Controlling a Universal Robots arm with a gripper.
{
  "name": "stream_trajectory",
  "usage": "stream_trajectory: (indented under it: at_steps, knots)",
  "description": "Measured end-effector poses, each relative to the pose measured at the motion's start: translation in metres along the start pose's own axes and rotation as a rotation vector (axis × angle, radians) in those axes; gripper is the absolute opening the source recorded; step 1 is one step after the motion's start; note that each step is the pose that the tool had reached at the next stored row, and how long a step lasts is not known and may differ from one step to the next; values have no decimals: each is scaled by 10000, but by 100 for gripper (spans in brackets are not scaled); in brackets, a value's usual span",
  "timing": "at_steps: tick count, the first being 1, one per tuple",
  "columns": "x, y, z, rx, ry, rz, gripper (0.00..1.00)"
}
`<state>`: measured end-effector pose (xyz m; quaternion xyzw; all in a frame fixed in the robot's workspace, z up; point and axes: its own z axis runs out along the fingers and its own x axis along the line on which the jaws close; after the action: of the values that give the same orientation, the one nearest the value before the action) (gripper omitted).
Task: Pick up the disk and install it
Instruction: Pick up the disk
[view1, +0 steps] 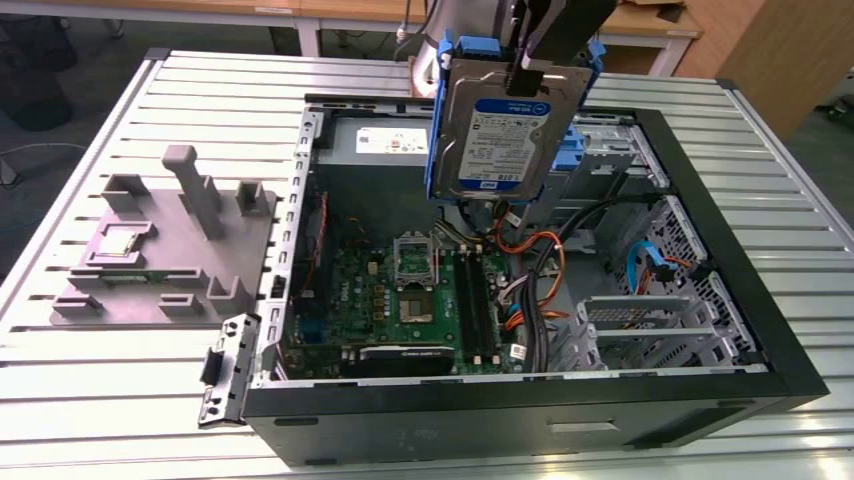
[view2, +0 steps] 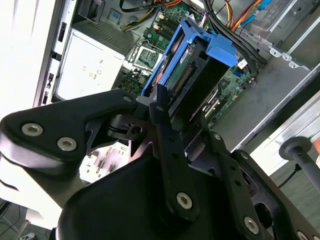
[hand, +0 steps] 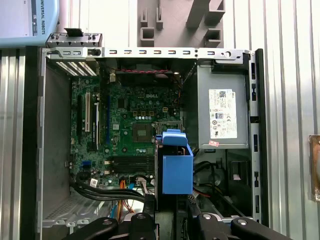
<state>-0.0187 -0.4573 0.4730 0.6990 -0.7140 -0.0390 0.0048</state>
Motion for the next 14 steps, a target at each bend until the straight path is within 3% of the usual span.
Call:
stream_trajectory:
  at_steps: [8, 14]
  knots:
    - [13, 0, 0, 0, 0, 0, 35]
    - [69, -1, -2, 0, -1, 0, 35]
